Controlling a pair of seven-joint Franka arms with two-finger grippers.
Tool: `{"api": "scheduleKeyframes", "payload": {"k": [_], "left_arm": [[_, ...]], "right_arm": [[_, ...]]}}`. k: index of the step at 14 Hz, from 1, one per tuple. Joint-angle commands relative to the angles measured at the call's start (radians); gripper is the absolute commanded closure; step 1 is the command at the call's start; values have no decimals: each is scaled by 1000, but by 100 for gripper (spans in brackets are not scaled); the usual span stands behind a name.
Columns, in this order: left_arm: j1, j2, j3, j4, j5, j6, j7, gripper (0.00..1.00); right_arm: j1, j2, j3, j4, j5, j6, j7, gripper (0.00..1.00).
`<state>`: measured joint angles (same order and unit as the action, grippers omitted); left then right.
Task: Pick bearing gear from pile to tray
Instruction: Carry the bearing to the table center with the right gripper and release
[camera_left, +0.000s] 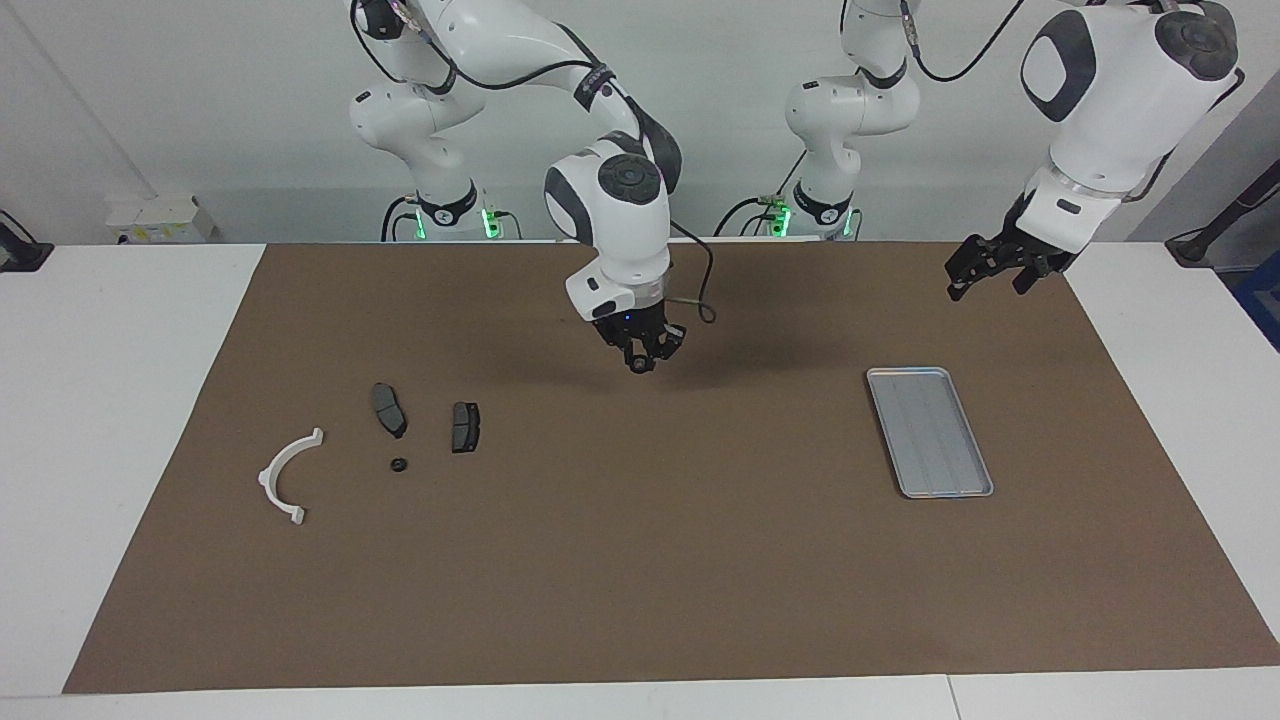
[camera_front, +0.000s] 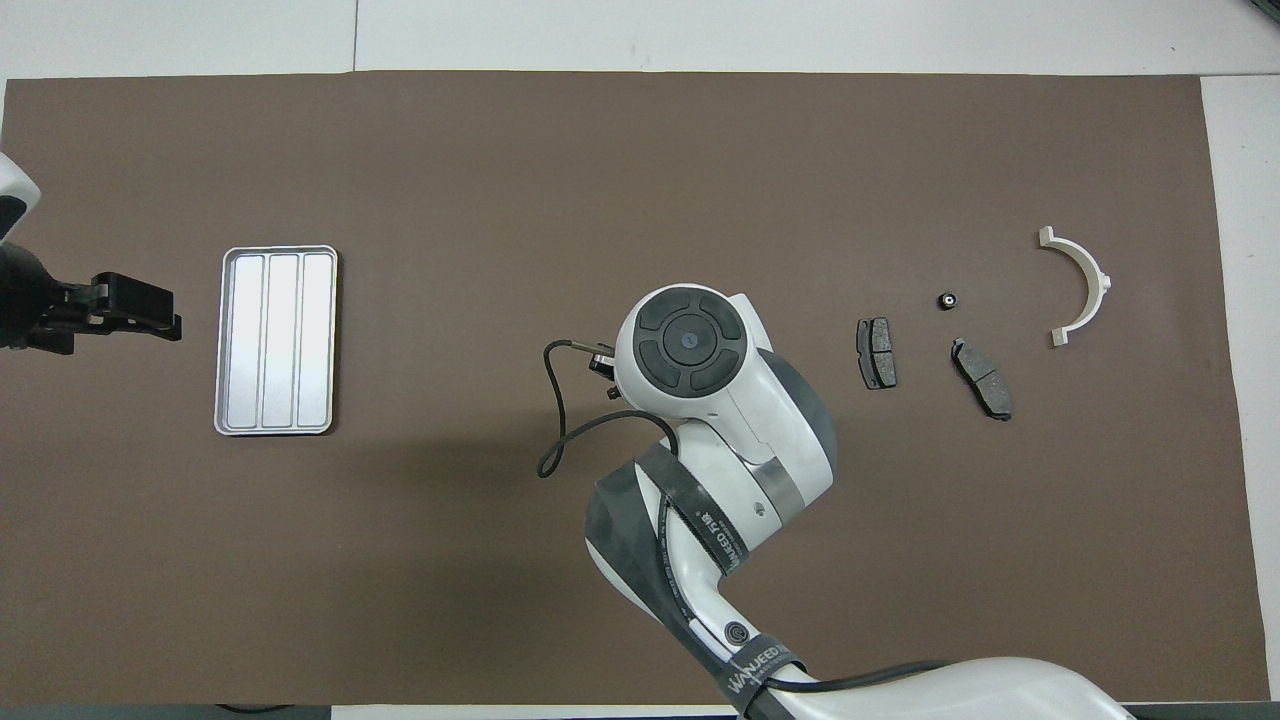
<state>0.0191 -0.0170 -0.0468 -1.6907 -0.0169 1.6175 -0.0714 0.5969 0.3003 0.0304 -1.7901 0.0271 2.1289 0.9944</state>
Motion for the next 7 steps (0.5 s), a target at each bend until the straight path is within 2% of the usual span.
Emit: {"api": "scheduleKeyframes", "payload": {"k": [1, 7], "left_arm": [[4, -20, -4, -12, 11, 1, 4, 0], [4, -20, -4, -12, 11, -4, 4, 0]], "right_arm": [[-5, 2, 3, -55, 25, 55, -14, 100], [-5, 48, 3, -84, 25, 105, -34, 100]]}}
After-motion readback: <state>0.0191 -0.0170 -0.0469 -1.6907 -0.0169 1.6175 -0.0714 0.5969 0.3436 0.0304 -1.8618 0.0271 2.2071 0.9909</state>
